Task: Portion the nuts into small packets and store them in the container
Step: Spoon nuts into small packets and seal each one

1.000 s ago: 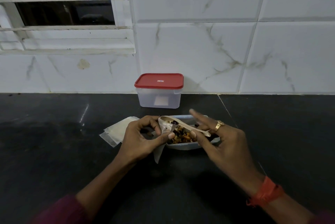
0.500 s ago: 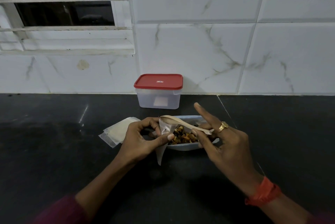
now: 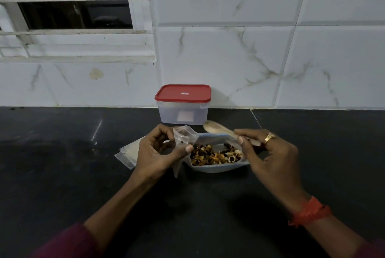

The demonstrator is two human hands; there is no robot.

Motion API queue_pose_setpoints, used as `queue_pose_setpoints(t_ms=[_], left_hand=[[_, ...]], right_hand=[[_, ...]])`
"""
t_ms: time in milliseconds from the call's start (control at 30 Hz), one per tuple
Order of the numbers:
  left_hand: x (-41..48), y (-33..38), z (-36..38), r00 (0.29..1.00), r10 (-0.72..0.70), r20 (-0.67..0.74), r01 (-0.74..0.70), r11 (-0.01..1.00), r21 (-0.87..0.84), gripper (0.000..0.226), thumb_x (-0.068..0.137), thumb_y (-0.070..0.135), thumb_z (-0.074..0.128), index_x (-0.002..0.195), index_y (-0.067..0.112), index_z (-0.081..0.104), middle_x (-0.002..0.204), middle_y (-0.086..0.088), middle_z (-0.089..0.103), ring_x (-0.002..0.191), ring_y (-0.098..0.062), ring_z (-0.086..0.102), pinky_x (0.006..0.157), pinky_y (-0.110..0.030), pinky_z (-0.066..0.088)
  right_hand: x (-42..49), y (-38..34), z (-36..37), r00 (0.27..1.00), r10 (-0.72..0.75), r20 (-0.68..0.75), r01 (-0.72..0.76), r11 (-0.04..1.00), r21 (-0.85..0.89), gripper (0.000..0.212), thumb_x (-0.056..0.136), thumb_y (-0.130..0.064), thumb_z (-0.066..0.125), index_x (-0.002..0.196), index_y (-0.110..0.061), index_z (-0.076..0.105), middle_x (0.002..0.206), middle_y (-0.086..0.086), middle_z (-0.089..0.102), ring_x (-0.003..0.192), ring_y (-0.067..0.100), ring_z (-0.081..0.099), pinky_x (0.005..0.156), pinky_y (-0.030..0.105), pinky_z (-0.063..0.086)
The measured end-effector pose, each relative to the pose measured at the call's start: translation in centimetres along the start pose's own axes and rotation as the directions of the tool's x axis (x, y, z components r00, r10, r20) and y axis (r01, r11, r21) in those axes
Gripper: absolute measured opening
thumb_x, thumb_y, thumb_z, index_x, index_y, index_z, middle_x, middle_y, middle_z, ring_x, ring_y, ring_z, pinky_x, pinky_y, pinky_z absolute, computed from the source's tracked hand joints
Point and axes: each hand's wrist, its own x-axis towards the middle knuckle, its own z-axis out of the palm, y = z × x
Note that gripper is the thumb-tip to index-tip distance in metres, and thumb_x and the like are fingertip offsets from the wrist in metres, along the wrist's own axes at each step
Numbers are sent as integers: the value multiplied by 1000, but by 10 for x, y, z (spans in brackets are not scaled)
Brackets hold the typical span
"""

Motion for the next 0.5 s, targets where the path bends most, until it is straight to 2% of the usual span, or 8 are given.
queue_pose_setpoints(t_ms=[67,167,300,400,500], left_hand=[[3,2,-3,999,26,-22,-26,1000,0,40,61,30,86,86,14,59,101,-8,71,102,-26,70,83,-37,60],[7,2,-12,997,3,-76,-5,1000,-22,47,58,33,85,86,9,56,92,2,72,95,-17,71,75,-27,59],[5,-2,-14,999,-5,-40,8,997,80,48,59,38,87,85,10,58,91,-1,71,93,-20,71,78,-33,59],[5,-2,-12,999,-16,30,11,986,166,51,59,41,85,88,10,59,95,2,72,98,-19,71,82,-37,60],[4,-3,-11,996,-37,78,18,974,228,52,59,44,85,87,10,58,95,0,72,97,-21,70,82,-41,62]], right_hand=[[-3,9,2,994,-31,105,42,994,-100,23,89,-26,70,112,-27,74,95,-12,73,75,5,68,60,30,58],[-4,17,3,973,-74,218,132,955,-264,26,89,-30,69,114,-31,73,94,-12,73,64,3,61,54,26,54],[-2,22,2,963,-56,265,163,900,-405,33,85,-19,76,117,-25,74,95,-7,73,68,5,60,60,14,43],[-4,24,3,957,4,289,136,874,-465,34,84,-18,77,117,-26,74,91,-5,72,72,10,62,58,21,48],[-5,24,5,955,124,269,12,892,-452,34,86,-21,75,118,-33,72,82,-11,65,70,9,55,54,14,33]])
